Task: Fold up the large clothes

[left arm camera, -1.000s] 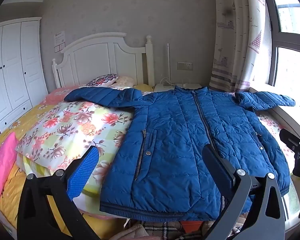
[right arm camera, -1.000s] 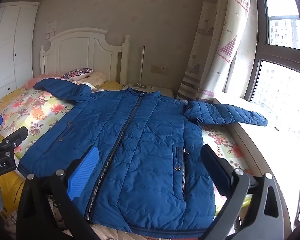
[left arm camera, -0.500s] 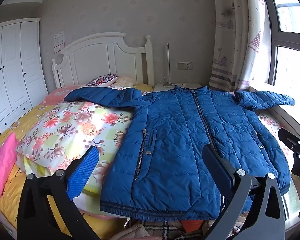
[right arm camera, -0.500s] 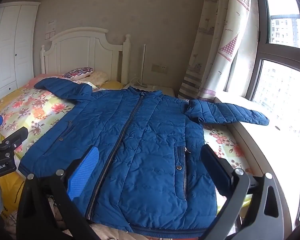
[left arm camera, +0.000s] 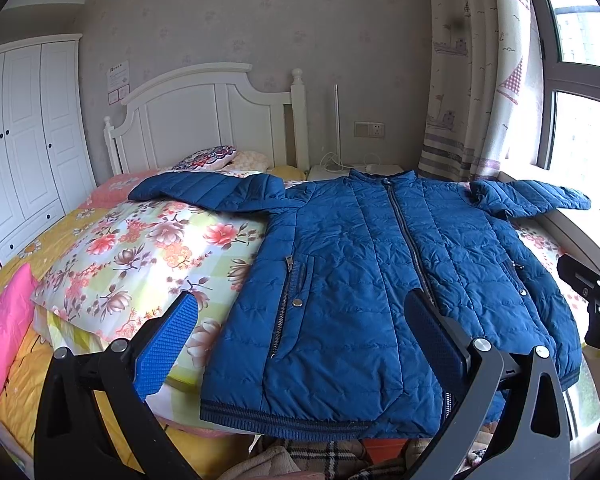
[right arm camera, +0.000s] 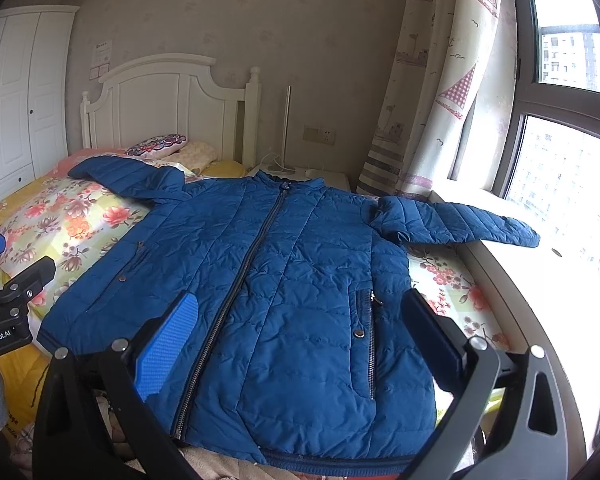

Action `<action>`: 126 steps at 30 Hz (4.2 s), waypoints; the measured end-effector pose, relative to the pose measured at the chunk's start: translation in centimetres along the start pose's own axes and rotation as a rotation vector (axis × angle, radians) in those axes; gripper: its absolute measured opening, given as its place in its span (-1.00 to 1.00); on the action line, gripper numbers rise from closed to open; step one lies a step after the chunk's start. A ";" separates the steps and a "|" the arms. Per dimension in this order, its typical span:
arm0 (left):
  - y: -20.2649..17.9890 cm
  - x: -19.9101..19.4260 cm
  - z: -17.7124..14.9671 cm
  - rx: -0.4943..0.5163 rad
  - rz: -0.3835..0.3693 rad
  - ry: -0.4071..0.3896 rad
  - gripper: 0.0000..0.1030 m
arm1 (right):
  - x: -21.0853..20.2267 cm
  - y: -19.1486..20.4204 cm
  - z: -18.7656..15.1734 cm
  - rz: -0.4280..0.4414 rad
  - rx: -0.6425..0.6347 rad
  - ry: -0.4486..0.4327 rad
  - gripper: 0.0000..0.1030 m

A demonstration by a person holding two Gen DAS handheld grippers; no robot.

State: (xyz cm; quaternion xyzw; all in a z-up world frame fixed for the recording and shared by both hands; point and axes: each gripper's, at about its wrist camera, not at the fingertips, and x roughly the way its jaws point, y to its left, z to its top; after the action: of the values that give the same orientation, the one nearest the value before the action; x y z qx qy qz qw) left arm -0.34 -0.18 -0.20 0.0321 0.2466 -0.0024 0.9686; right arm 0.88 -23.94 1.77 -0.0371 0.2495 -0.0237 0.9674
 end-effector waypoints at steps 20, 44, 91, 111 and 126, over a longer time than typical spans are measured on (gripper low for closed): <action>0.0 0.1 0.1 0.001 0.001 0.002 0.91 | 0.1 0.1 0.0 0.004 0.000 0.004 0.96; 0.1 0.1 -0.1 0.003 0.001 0.001 0.91 | 0.4 0.1 -0.1 0.005 0.003 0.013 0.96; -4.7 37.1 6.1 0.063 -0.231 0.417 0.91 | 38.1 -31.6 4.9 -0.350 0.785 0.205 -0.67; -4.1 37.2 6.3 0.041 -0.249 0.414 0.91 | 32.1 -8.7 5.0 0.183 0.235 0.323 0.40; -4.7 37.3 6.3 0.080 -0.217 0.436 0.91 | 32.5 -27.8 -2.0 -0.029 1.086 0.249 -0.39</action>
State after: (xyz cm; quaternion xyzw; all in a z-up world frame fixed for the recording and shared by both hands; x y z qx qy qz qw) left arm 35.33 -4.89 -12.82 0.0435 0.4514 -0.1090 0.8846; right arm 27.54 -53.84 -13.31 0.4664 0.3133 -0.1664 0.8103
